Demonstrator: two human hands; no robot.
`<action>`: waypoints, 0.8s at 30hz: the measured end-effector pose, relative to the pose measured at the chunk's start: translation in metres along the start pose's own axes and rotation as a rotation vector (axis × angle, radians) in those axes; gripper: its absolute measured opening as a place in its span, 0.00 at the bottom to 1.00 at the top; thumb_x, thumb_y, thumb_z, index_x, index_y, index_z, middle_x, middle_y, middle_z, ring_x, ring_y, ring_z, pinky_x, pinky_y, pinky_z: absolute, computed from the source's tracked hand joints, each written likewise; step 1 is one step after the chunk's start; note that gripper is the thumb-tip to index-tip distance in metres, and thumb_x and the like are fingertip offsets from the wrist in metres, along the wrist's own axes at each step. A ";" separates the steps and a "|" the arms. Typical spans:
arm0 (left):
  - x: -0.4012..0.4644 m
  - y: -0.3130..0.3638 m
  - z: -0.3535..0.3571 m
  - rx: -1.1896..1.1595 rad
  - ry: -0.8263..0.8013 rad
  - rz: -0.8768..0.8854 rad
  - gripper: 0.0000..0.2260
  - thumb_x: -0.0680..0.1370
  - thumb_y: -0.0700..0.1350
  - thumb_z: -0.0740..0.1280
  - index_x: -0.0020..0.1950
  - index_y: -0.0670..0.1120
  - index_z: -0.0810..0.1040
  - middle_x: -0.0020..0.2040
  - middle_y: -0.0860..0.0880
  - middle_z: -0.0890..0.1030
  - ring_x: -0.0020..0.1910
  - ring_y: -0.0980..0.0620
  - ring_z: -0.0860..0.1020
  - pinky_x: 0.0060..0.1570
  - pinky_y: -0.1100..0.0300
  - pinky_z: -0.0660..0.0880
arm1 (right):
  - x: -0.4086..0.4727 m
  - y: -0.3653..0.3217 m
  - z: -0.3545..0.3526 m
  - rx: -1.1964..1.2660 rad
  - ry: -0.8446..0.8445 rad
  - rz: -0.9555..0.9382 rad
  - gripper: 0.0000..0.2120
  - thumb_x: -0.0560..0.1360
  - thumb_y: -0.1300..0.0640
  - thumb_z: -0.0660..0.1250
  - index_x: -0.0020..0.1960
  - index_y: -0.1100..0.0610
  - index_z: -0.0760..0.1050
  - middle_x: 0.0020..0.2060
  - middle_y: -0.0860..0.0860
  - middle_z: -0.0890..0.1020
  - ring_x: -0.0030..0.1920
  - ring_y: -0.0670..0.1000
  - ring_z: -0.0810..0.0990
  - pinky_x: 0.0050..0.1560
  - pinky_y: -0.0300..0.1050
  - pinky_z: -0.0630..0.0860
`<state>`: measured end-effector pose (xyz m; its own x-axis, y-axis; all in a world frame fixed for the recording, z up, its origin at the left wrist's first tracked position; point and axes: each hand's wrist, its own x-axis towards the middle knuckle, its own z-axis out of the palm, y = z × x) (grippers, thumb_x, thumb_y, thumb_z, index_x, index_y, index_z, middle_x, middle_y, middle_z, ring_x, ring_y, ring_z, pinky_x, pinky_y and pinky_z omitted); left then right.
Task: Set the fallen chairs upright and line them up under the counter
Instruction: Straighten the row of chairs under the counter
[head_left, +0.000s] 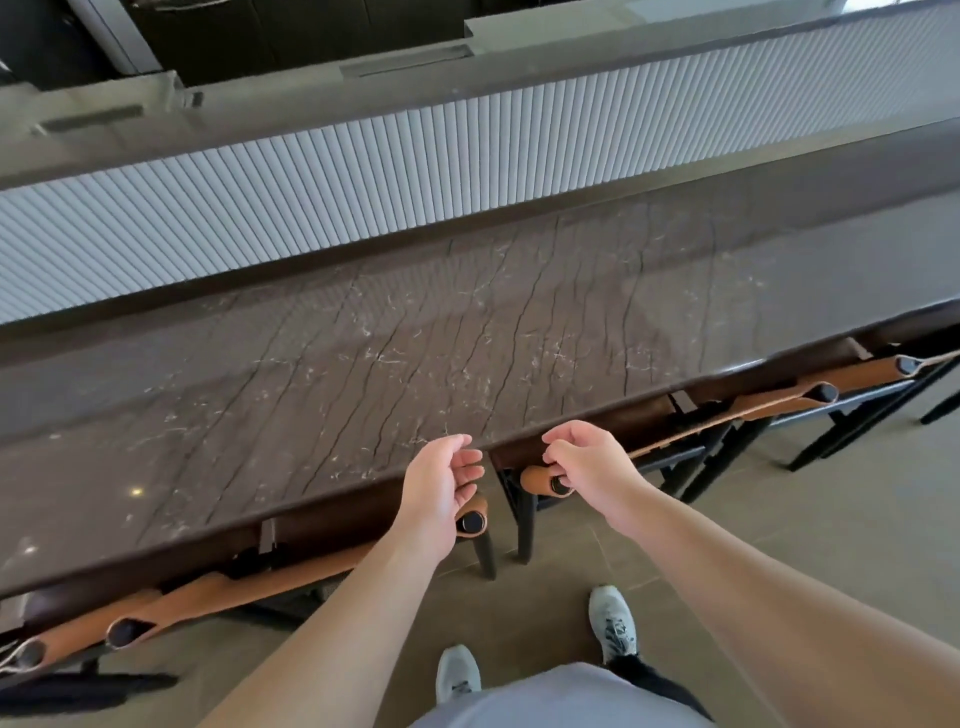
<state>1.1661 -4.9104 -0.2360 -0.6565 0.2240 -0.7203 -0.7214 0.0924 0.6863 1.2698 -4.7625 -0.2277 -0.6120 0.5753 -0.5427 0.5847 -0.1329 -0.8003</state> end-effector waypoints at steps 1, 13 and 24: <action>-0.001 -0.002 0.004 -0.011 0.033 -0.005 0.08 0.78 0.46 0.65 0.52 0.47 0.82 0.40 0.49 0.86 0.41 0.52 0.83 0.45 0.56 0.75 | 0.004 0.000 -0.005 -0.101 -0.031 -0.034 0.08 0.76 0.58 0.62 0.51 0.50 0.78 0.44 0.49 0.83 0.42 0.49 0.81 0.40 0.41 0.75; -0.021 -0.046 0.039 0.289 0.316 0.184 0.05 0.76 0.49 0.66 0.49 0.50 0.79 0.47 0.53 0.81 0.47 0.53 0.80 0.46 0.58 0.78 | 0.036 0.031 -0.041 -0.959 -0.441 -0.596 0.12 0.77 0.52 0.61 0.60 0.49 0.74 0.54 0.46 0.73 0.53 0.51 0.76 0.51 0.47 0.75; -0.009 -0.070 -0.013 1.703 0.154 0.618 0.14 0.80 0.49 0.61 0.66 0.51 0.72 0.57 0.50 0.74 0.56 0.48 0.72 0.50 0.55 0.72 | 0.040 0.051 -0.033 -1.292 -0.333 -0.755 0.18 0.74 0.63 0.61 0.63 0.52 0.67 0.55 0.52 0.72 0.55 0.56 0.73 0.52 0.50 0.70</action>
<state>1.2192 -4.9317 -0.2791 -0.7960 0.5344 -0.2843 0.5300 0.8422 0.0992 1.2927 -4.7193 -0.2815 -0.9543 -0.0408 -0.2961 0.0332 0.9700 -0.2407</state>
